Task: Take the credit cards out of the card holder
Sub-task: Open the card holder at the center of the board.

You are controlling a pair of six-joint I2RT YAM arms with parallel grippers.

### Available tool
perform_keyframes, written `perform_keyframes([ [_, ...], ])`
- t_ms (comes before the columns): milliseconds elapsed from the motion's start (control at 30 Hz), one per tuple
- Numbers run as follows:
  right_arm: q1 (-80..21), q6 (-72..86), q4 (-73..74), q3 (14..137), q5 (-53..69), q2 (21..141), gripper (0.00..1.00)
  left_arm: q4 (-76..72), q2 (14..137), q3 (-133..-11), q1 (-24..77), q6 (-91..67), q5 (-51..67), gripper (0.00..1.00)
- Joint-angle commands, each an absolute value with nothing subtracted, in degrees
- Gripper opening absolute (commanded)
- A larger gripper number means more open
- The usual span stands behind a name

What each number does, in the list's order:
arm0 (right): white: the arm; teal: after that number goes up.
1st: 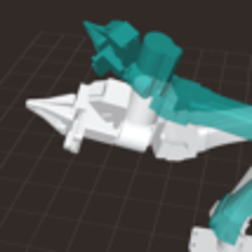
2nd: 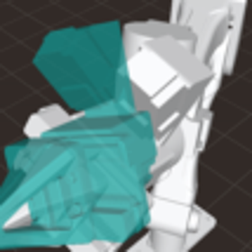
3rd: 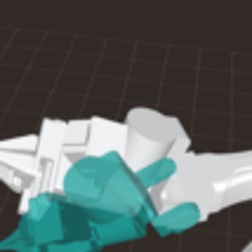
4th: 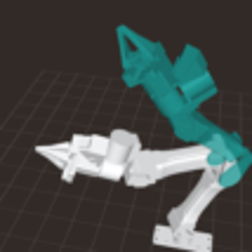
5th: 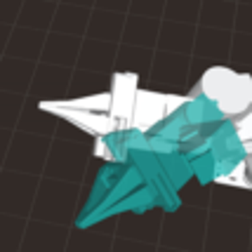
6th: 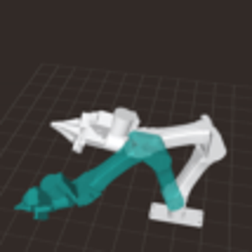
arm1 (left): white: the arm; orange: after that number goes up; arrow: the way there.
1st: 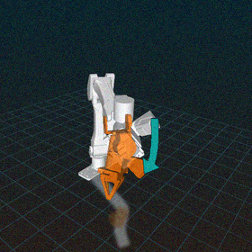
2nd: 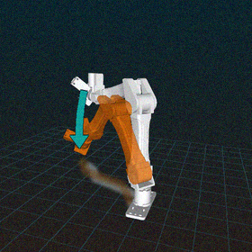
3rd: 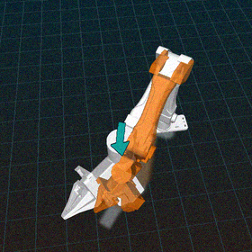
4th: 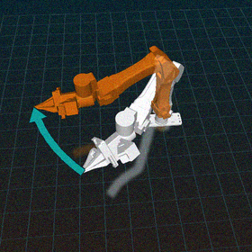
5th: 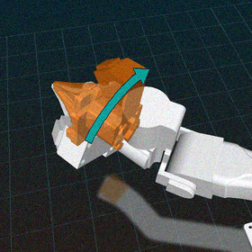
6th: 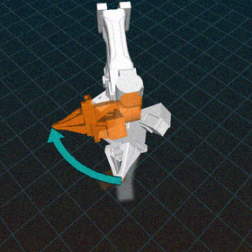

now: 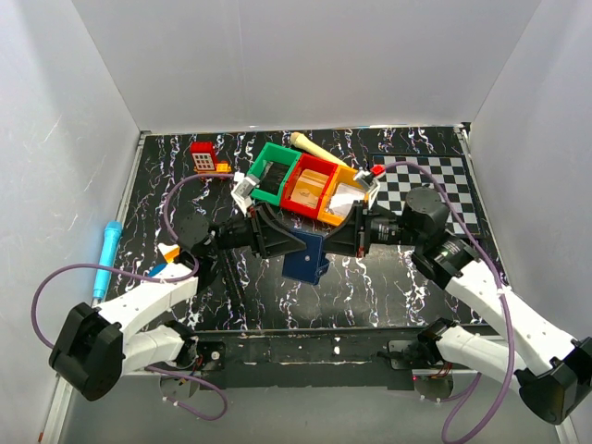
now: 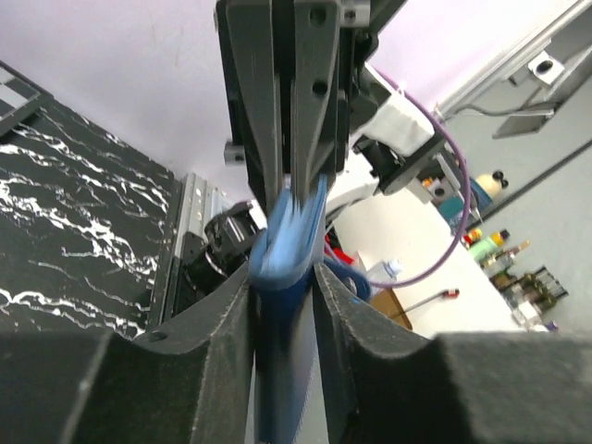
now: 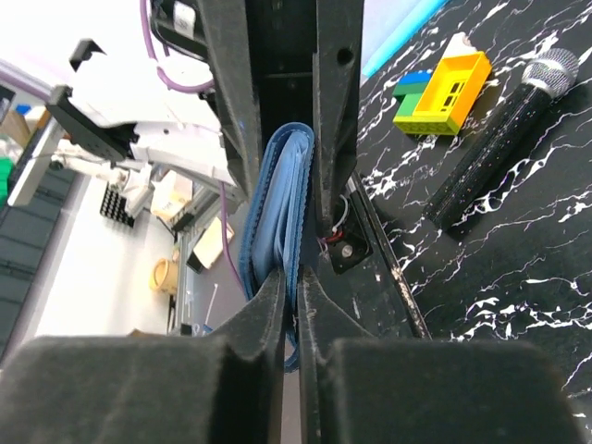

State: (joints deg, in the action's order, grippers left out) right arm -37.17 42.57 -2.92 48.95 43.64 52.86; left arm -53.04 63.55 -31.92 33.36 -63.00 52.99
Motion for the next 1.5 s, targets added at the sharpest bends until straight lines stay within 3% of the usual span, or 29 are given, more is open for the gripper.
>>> perform_keyframes([
  [0,-40.5,41.8,-1.1,50.4,46.8,54.2,0.03,-47.1,63.1,-36.1,35.4,-59.6,42.4,0.34],
  [333,-40.5,35.2,13.0,55.8,40.9,53.9,0.01,-26.6,54.9,-36.1,35.4,-50.2,28.7,0.65],
  [400,-40.4,33.1,18.7,58.1,36.3,54.7,0.01,-24.0,53.8,-35.9,35.4,-49.0,26.5,0.81],
  [467,-40.5,31.1,24.5,60.7,31.7,55.5,0.01,-21.7,53.0,-35.7,35.4,-48.2,24.7,0.83],
  [500,-40.5,30.6,26.8,61.7,29.6,56.0,0.01,-21.0,52.7,-35.4,35.4,-47.9,24.2,0.98],
  [867,-41.6,29.8,41.1,69.3,10.7,60.4,0.01,-8.3,55.3,-40.3,37.9,-50.1,21.4,0.98],
  [1067,-44.6,30.0,47.4,74.1,1.1,63.5,0.01,3.4,61.1,-49.5,50.1,-42.8,8.0,0.98],
  [1467,-47.0,32.4,47.6,75.5,-1.8,65.4,0.01,7.0,66.5,-52.0,56.2,-42.1,0.8,0.98],
])
